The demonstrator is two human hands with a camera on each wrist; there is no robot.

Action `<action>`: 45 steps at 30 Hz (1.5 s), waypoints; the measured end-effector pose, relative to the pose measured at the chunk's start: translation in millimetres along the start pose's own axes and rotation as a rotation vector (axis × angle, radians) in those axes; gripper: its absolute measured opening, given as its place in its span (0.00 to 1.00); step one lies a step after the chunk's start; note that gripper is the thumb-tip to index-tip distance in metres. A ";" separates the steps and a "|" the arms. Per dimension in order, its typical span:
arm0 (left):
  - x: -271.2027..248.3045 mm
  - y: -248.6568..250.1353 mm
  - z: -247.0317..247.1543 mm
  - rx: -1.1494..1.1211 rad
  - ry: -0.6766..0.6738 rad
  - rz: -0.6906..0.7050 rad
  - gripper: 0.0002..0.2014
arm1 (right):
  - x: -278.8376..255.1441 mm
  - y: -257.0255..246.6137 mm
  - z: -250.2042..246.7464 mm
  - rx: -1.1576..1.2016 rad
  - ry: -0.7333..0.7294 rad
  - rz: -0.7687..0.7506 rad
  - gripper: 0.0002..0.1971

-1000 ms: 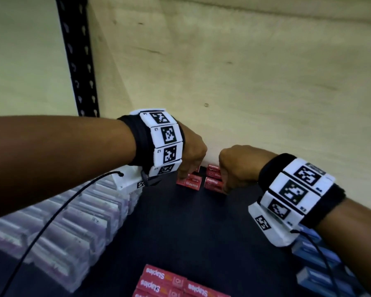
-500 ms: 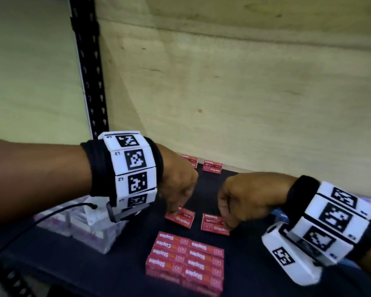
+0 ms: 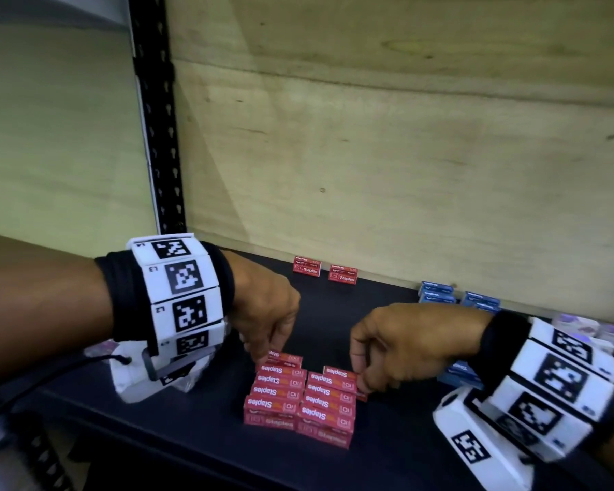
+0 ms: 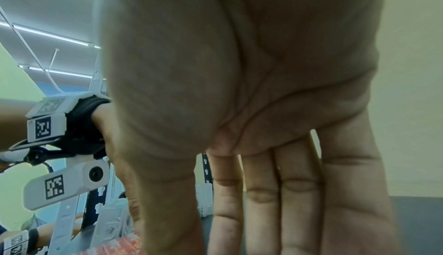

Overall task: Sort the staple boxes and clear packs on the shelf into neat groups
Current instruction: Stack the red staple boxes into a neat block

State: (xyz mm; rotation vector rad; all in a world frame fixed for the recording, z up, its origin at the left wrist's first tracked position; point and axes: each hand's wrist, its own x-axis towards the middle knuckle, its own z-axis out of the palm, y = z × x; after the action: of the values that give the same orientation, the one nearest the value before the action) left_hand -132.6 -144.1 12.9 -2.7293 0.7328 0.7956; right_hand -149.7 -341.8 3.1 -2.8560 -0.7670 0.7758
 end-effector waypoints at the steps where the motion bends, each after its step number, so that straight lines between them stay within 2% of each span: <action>1: -0.9 0.0 0.4 -0.014 0.000 0.003 0.09 | -1.1 -0.2 0.0 0.014 -0.004 -0.009 0.05; 7: -7.2 6.1 2.4 -0.139 -0.010 0.020 0.18 | -1.5 -1.2 2.4 0.046 0.011 -0.038 0.04; 11: -9.2 13.2 4.0 -0.116 0.037 0.038 0.16 | 1.6 -4.1 4.0 0.041 0.034 -0.073 0.03; 16: -12.7 15.5 3.7 -0.140 0.029 0.025 0.15 | 2.8 -8.0 3.9 0.005 0.055 -0.066 0.03; 19: -19.8 14.2 3.4 -0.145 0.016 -0.020 0.19 | -3.1 -8.8 3.2 -0.029 0.062 -0.023 0.12; 21: -25.0 13.6 3.7 -0.159 -0.019 -0.051 0.27 | -8.9 -10.0 2.3 -0.020 0.012 0.011 0.19; 24: -30.4 14.4 4.5 -0.202 -0.060 -0.066 0.41 | -16.6 -13.3 2.1 -0.056 -0.089 0.045 0.35; 26: -30.5 15.8 8.2 -0.201 -0.057 -0.041 0.43 | -19.8 -17.6 4.2 -0.088 -0.107 0.048 0.39; 32: -24.2 21.3 23.1 -0.110 -0.025 0.014 0.36 | -17.1 -29.4 20.0 -0.197 -0.090 0.067 0.42; 36: -21.3 21.1 25.9 -0.079 0.011 0.019 0.31 | -12.7 -30.8 24.8 -0.214 -0.043 0.062 0.39; 45: -18.1 17.3 33.1 -0.090 0.095 0.038 0.29 | -10.3 -28.3 29.1 -0.201 0.017 0.039 0.39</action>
State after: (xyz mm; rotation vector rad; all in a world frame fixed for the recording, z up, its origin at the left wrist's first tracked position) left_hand -169.5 -140.8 -5.8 -2.8587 0.7880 0.7283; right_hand -184.4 -323.6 -11.7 -3.0595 -0.8336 0.7161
